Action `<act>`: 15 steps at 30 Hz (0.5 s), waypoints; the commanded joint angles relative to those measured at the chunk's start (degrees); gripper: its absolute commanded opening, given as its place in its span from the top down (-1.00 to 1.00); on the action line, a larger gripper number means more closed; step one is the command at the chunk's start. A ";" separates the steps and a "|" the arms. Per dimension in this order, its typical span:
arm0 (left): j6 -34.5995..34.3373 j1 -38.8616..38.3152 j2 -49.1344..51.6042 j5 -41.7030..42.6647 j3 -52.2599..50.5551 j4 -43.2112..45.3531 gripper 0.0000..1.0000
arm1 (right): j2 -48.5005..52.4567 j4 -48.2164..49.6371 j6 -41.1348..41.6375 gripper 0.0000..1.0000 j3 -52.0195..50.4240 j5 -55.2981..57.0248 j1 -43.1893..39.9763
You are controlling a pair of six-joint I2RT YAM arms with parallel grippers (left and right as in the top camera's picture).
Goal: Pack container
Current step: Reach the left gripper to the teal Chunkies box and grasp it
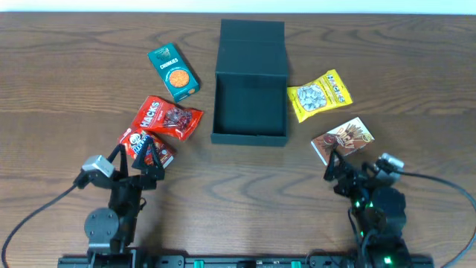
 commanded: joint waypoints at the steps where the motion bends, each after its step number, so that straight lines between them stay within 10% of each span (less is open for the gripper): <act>1: -2.56 -0.22 5.38 3.45 1.42 3.78 -0.91 | 5.20 4.68 -1.42 -0.99 0.13 0.76 -0.50; 10: 8.55 -0.22 32.33 10.58 21.16 2.03 -0.91 | 19.21 14.62 -1.49 -0.99 4.11 -1.09 -0.50; 15: 13.53 -0.22 54.47 10.67 43.63 -16.00 -0.91 | 24.20 14.56 -1.49 -0.99 8.04 -1.09 -0.50</act>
